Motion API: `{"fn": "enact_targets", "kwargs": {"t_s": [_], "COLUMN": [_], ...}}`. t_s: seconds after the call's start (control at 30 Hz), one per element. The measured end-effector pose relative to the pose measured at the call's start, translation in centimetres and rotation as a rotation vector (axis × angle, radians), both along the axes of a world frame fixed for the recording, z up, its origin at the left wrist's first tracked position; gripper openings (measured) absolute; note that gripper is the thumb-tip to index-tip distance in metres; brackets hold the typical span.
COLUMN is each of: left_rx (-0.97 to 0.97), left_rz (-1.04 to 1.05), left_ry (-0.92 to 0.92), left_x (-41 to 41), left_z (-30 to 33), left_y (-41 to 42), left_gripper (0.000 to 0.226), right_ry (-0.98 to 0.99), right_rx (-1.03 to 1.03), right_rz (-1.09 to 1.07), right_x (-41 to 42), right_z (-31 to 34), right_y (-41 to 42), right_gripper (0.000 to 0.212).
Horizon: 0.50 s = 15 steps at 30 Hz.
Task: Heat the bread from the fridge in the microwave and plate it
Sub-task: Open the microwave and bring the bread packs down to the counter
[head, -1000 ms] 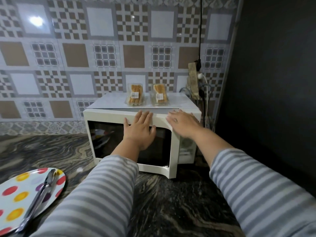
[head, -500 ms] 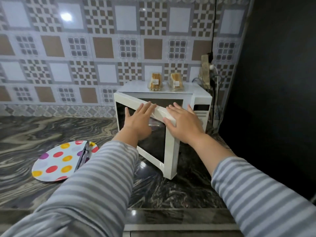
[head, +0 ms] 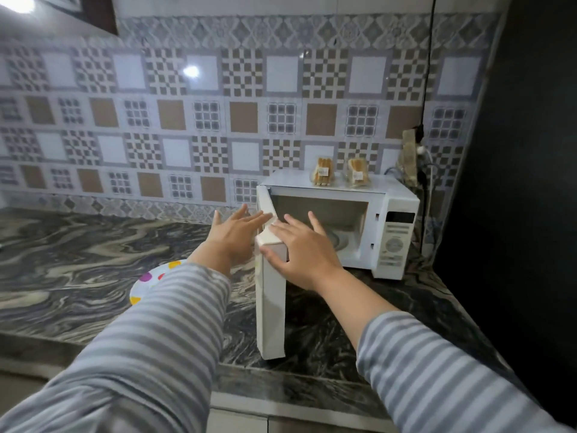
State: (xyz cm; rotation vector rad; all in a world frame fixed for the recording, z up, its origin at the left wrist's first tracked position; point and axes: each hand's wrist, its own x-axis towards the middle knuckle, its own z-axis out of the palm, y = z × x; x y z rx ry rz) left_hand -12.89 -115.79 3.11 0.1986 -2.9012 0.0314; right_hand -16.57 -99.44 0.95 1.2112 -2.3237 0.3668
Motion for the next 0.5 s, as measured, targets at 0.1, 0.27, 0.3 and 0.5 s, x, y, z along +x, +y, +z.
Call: {"fn": "enact_targets", "kwargs": {"t_s": [0.1,0.27,0.3,0.5], "left_rx": [-0.041,0.064,0.122,0.231], "left_rz": [0.023,0.075,0.081,-0.004], "left_ry": [-0.040,0.034,0.091,0.183], "left_x": [0.5,-0.5,-0.8,-4.8], "left_z": [0.6,3.2,3.9,6.7], "left_y": [-0.5,-0.9,-0.6,3.1], "left_gripper": [0.080,0.067,0.066,0.055], "right_ry": [-0.036,-0.114,-0.131,-0.191], "right_rx": [-0.021,-0.072,-0.080,0.016], "right_rz": [0.049,0.041,0.004,-0.263], "right_x": [0.0,-1.8,-2.5,-7.7], "right_z": [0.0,0.5,0.8,4.5], "right_y": [-0.5,0.9,1.3,3.5], "right_gripper": [0.062,0.065,0.065,0.061]}}
